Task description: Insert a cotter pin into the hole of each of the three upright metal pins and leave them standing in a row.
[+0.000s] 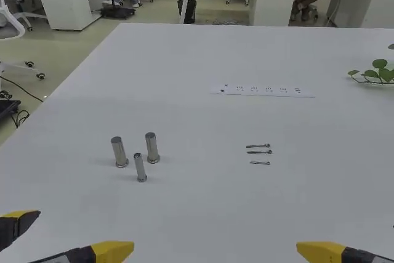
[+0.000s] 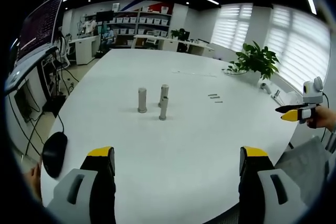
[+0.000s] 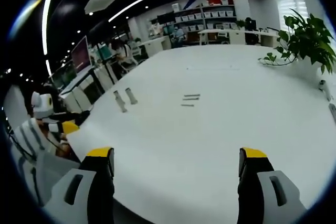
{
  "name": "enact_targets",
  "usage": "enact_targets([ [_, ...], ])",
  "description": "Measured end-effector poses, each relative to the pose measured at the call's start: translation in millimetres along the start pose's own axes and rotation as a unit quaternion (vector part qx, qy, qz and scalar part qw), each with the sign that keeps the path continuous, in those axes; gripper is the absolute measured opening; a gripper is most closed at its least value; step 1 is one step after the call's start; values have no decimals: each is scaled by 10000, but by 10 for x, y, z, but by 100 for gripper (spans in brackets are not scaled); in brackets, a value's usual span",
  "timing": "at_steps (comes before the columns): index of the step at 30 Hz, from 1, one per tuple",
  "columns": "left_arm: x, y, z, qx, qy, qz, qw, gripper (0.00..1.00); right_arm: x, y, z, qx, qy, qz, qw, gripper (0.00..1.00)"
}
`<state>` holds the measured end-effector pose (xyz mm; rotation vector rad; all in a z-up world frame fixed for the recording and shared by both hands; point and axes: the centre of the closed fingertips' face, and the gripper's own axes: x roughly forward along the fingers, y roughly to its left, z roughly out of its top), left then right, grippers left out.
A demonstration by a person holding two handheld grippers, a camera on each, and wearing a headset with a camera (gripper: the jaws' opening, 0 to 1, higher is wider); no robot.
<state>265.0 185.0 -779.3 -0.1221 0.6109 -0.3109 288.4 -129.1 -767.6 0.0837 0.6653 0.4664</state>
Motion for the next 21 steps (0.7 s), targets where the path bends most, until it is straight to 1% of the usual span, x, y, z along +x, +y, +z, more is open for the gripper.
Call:
enact_targets([
  [4,17,2,28,34,-17,-1,10000,99,-16,16,74,7,-101,34,9999,100],
  [6,29,-16,32,41,31,-38,10000,99,-19,9,91,-6,-110,18,9999,100],
  [9,42,-32,63,88,43,-73,9999,99,-21,-7,108,-10,-122,-11,9999,100],
  [11,48,-34,85,79,36,-88,9999,99,-24,-21,98,20,-79,-26,10000,100],
  [14,52,-36,100,85,48,-107,9999,99,-34,-16,108,65,-109,-9,9999,100],
  [18,60,-50,108,26,69,-169,9998,99,-41,-31,80,7,-25,-62,10000,100],
  [21,66,-42,114,48,44,-159,9999,99,-41,-15,73,67,-19,-17,10000,100],
])
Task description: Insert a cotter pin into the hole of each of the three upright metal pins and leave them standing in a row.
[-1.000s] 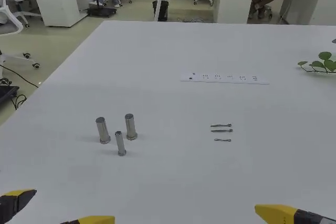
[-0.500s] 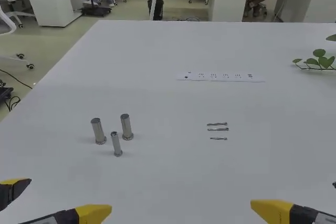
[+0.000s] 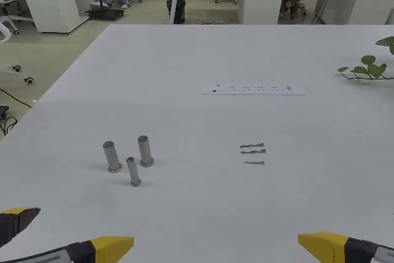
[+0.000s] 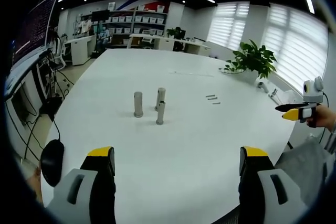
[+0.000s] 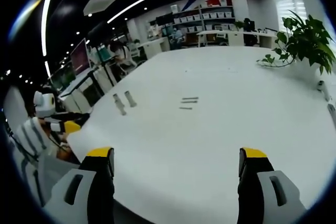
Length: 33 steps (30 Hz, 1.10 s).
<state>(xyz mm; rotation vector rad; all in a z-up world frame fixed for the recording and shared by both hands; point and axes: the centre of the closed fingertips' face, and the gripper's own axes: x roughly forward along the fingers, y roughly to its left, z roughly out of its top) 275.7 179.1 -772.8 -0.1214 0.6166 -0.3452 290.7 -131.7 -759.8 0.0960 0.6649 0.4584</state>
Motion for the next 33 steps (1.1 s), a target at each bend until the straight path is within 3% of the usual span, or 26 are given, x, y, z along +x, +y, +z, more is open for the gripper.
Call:
enact_targets([
  [4,20,6,-47,-62,53,23,10000,99,16,-2,-13,-24,22,44,10000,100],
  [8,43,-30,-113,-28,194,-22,9998,99,30,-88,-71,-149,181,-73,9997,100],
  [19,116,-58,-141,-99,309,-99,9994,99,34,-112,-99,-205,276,-30,9994,100],
  [24,173,-25,-134,2,360,-100,9993,97,12,-108,-117,-164,308,-12,9994,100],
  [29,235,26,-105,23,362,-7,9993,86,6,-96,-155,-129,373,8,9992,100],
  [33,290,39,-69,-5,313,11,9995,86,5,-45,-167,-137,406,52,9991,99],
])
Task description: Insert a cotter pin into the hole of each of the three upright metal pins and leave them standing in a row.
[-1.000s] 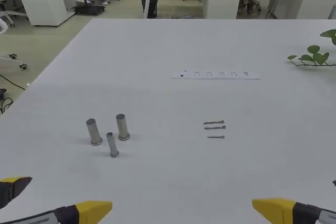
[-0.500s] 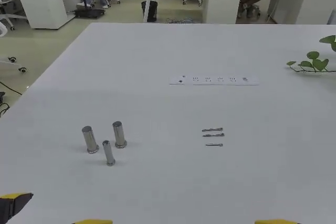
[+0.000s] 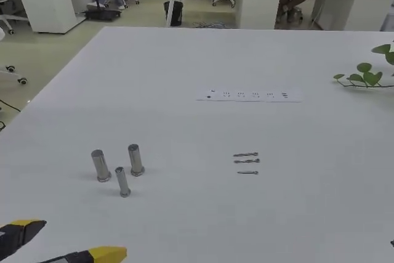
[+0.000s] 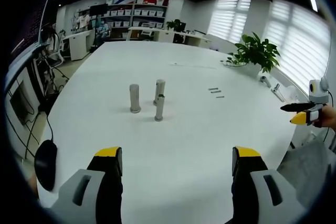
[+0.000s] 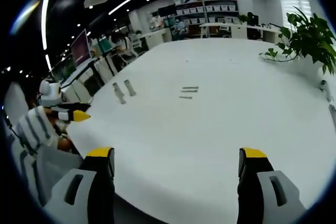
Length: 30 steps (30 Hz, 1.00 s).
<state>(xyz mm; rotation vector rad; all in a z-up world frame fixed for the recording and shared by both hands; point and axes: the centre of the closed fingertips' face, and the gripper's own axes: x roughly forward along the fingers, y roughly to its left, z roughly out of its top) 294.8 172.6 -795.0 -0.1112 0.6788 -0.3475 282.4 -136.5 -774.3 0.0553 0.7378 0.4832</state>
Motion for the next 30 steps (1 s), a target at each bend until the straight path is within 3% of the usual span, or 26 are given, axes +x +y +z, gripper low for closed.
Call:
enact_targets([
  [8,83,-41,-3,48,9,-120,9999,84,10,63,43,93,-118,34,9999,99],
  [15,150,-44,17,133,60,-203,9997,82,35,91,-44,85,24,34,10000,99],
  [21,235,32,81,201,59,-148,9997,81,58,115,-97,103,114,62,9999,99],
  [26,303,139,200,171,-31,-57,9998,81,73,104,-109,152,124,62,9998,99],
  [30,347,184,286,329,-88,-75,9994,77,92,85,-148,218,178,67,9996,99],
])
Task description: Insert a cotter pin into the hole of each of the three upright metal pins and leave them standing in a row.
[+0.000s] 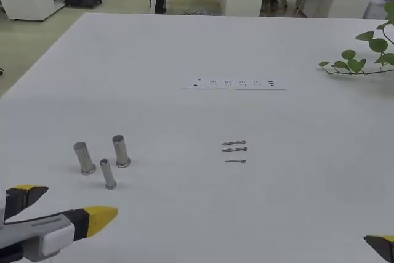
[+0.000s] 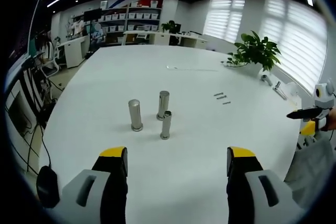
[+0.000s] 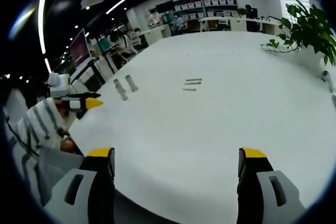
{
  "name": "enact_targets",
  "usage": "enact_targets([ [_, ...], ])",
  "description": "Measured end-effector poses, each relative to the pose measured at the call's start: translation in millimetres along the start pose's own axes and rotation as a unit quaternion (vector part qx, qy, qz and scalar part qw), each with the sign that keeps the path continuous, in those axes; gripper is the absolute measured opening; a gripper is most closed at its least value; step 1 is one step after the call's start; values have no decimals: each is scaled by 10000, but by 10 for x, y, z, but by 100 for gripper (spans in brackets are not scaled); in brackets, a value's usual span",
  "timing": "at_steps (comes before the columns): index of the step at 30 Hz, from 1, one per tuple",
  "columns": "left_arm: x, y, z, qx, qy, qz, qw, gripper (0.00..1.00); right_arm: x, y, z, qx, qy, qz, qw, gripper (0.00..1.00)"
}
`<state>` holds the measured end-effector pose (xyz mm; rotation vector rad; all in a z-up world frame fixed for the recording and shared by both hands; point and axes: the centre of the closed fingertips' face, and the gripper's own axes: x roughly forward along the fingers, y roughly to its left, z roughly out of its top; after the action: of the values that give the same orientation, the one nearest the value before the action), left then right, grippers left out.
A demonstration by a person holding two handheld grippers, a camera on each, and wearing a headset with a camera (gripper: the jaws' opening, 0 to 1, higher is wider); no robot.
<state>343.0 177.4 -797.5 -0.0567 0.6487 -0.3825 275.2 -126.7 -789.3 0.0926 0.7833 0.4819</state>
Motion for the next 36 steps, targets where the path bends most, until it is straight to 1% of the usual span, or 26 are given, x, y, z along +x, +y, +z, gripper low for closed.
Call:
enact_targets([
  [5,33,67,83,20,-77,19,10000,75,6,-9,-48,37,62,1,10000,98],
  [9,62,115,94,69,-55,63,9999,74,7,4,-87,98,83,0,9999,98],
  [12,83,155,91,39,-51,89,9999,75,13,10,-98,98,112,-1,9999,98],
  [14,92,145,85,42,-51,33,10000,74,17,15,-92,112,115,9,9999,98],
  [18,116,154,83,77,-51,26,10000,71,6,9,-55,119,57,-21,9999,98],
  [20,129,160,93,91,-68,25,9999,70,4,3,-58,112,69,-46,9999,98],
  [22,141,173,111,98,-105,42,9999,66,6,1,-73,117,110,-64,9999,98],
  [24,146,186,128,33,-125,49,9999,64,11,-2,-81,121,121,-98,9998,98],
  [26,150,201,160,58,-199,60,9998,62,17,10,-85,142,120,-102,9998,98],
  [28,158,213,176,78,-221,55,9997,61,25,22,-89,154,129,-97,9998,97],
  [33,218,236,188,105,-213,6,9997,58,57,49,-102,168,155,-94,9997,97],
  [36,272,228,185,125,-200,-38,9997,57,74,63,-106,183,162,-95,9997,97],
])
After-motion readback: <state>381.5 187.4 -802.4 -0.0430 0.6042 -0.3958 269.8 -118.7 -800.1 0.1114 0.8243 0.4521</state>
